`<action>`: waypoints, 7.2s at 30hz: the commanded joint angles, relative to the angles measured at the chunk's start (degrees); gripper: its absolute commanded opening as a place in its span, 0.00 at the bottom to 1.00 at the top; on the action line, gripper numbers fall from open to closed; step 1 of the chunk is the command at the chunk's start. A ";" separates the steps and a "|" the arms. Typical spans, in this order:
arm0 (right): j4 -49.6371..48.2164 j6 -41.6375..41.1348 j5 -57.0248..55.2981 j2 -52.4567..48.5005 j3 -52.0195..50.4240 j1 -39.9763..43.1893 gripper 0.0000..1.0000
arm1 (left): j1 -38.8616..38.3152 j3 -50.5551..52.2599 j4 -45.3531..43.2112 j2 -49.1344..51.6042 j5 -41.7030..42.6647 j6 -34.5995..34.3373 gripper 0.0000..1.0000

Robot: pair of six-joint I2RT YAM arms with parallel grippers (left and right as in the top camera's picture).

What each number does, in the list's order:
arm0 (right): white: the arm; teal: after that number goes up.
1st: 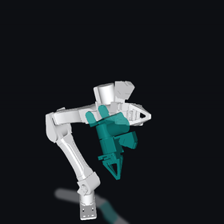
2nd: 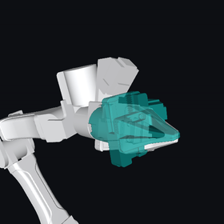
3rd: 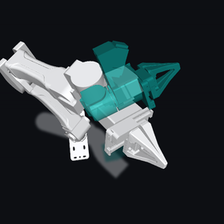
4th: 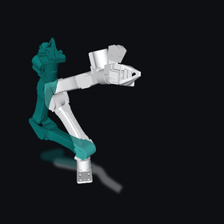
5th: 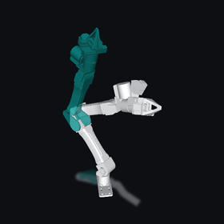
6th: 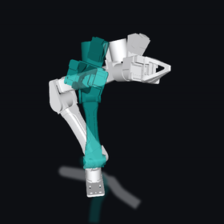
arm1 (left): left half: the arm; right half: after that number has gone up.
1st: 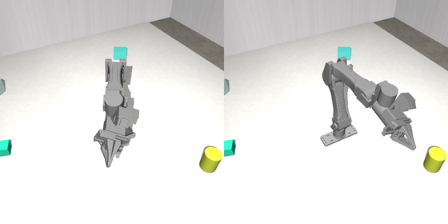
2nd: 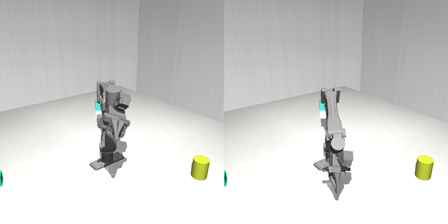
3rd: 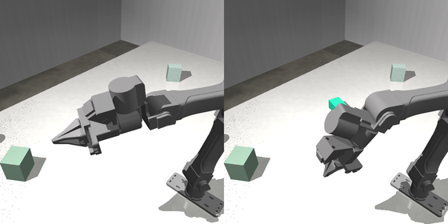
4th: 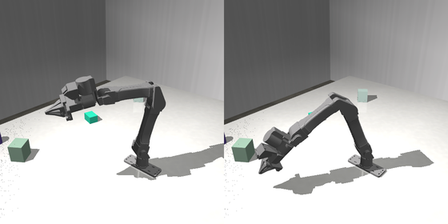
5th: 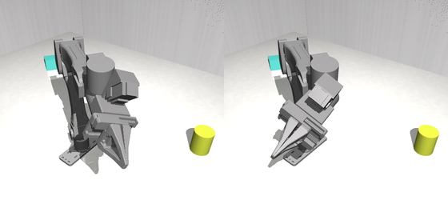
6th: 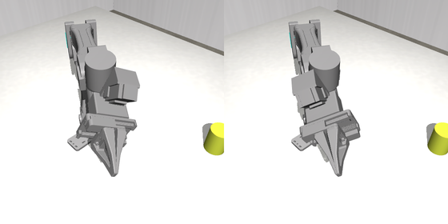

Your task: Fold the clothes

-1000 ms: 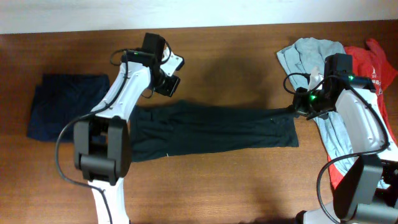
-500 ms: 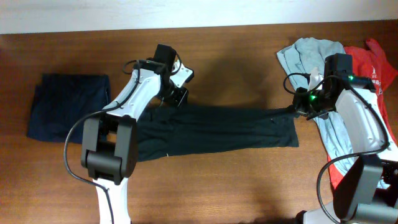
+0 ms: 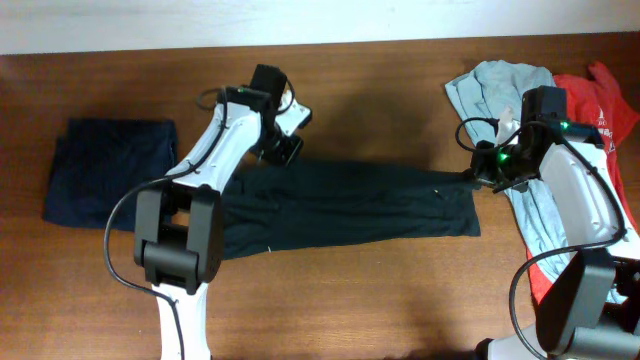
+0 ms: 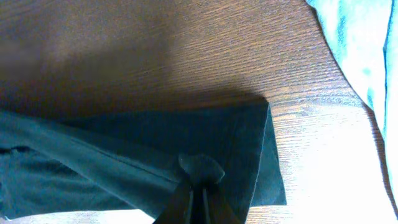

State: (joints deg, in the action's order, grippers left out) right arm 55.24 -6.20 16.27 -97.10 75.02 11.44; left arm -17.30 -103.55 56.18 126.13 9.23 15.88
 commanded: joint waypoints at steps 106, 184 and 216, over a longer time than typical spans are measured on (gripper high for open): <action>-0.59 -0.02 -0.92 0.85 0.26 0.22 0.06 | 1.70 2.16 23.91 -0.59 -9.99 -12.61 0.12; 5.44 -0.26 -2.34 0.83 0.26 0.22 0.37 | 10.08 -21.42 40.54 -3.26 -8.87 -7.19 0.13; 5.44 -0.22 -3.04 0.24 0.20 0.22 0.38 | -1.75 3.41 24.00 -16.28 -22.51 -20.92 0.41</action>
State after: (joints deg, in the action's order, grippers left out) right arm 60.20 -6.24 13.15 -97.12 75.00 11.44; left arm -20.49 -107.22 85.45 113.99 -8.86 -0.93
